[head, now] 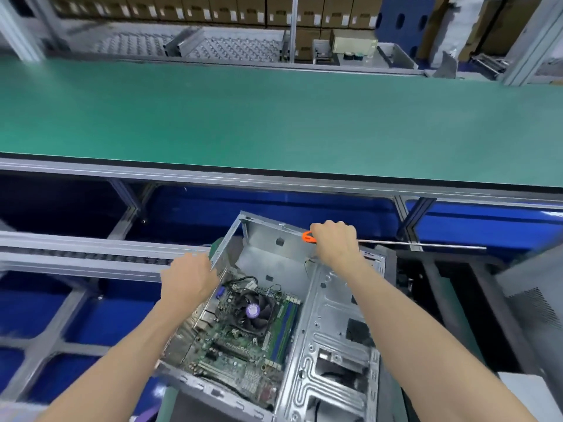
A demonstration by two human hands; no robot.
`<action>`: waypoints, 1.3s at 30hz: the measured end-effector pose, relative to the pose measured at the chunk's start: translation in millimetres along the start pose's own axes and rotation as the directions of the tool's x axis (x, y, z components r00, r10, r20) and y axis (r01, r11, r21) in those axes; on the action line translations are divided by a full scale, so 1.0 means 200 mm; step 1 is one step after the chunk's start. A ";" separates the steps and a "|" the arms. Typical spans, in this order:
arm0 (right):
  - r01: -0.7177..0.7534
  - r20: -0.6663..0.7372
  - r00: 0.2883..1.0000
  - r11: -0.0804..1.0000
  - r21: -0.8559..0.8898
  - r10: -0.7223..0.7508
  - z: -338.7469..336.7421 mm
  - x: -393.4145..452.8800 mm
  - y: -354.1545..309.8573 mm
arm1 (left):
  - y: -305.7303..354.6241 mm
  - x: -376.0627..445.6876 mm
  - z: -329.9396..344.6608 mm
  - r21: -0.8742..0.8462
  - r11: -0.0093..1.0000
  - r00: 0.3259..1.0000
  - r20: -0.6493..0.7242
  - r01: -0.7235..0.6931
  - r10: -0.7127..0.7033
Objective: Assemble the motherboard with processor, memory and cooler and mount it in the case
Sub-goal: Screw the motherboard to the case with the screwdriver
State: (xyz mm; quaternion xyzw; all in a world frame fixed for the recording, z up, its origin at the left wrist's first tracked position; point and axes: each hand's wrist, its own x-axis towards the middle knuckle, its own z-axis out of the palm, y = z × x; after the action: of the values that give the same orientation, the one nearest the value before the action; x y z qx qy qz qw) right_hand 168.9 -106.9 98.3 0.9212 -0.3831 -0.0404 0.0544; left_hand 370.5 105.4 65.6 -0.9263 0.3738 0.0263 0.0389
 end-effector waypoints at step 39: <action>0.103 -0.118 0.987 0.992 -0.068 -0.110 0.03 -0.27 -0.02 | 0.02 -0.18 -0.01 -0.263 0.947 0.981 -0.008 0.183 -0.192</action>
State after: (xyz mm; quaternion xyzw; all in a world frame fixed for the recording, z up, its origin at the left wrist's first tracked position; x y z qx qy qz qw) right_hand 133.3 -66.8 94.1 0.9390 -0.3280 0.0008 0.1039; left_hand 341.7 127.8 69.9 -0.9550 0.2779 0.0560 -0.0875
